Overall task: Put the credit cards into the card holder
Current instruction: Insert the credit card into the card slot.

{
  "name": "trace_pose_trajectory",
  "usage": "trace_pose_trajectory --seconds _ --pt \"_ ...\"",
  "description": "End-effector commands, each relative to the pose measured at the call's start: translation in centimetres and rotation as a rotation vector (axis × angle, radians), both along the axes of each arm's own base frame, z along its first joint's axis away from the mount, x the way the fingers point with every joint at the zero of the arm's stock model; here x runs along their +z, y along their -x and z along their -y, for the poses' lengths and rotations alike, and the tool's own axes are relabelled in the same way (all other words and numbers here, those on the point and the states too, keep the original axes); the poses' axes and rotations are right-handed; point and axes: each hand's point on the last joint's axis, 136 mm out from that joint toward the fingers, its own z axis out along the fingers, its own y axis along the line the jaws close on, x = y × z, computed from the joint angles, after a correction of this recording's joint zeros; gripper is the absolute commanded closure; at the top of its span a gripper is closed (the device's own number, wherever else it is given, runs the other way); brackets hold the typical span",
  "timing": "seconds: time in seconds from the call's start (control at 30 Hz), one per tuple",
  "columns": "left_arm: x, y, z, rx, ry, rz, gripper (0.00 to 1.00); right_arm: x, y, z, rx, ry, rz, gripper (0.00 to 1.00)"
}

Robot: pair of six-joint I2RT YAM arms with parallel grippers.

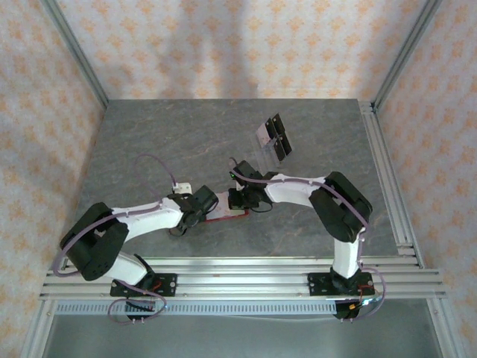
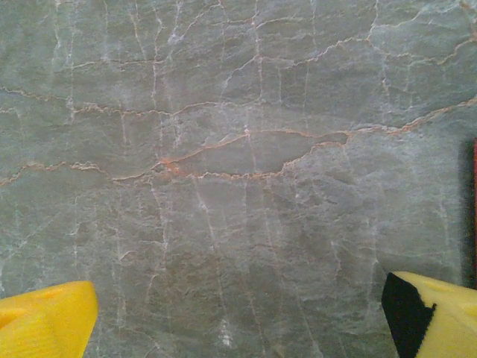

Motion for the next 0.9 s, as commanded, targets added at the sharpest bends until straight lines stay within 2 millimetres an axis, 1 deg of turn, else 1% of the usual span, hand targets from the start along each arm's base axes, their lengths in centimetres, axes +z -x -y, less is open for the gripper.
trace_pose_trajectory --seconds 0.0,0.27,0.53,0.63,0.7,0.8,0.87 --pt "-0.5 0.0 -0.7 0.026 -0.023 0.010 0.00 0.3 -0.1 -0.7 0.024 0.013 0.010 0.92" --pt "-0.9 0.1 -0.6 0.025 -0.012 0.006 0.00 0.4 0.3 -1.9 0.054 0.008 0.002 0.93" --pt "-1.0 0.1 -0.5 0.024 -0.006 0.006 0.00 0.7 0.7 -3.8 0.084 -0.015 -0.005 0.93" --pt "-1.0 0.1 -0.5 0.024 -0.006 0.007 0.00 0.6 0.7 -4.2 0.091 -0.016 -0.008 0.93" --pt "-1.0 0.2 -0.5 0.024 -0.007 0.006 0.00 0.7 0.5 -4.0 0.090 -0.002 0.006 0.93" --pt "-0.8 0.1 -0.5 0.025 -0.006 0.010 0.00 0.8 -0.2 -2.5 0.066 0.042 0.043 0.93" --pt "-0.7 0.1 -0.5 0.025 -0.005 0.010 0.00 0.7 -0.7 -1.4 0.031 0.041 0.046 0.93"
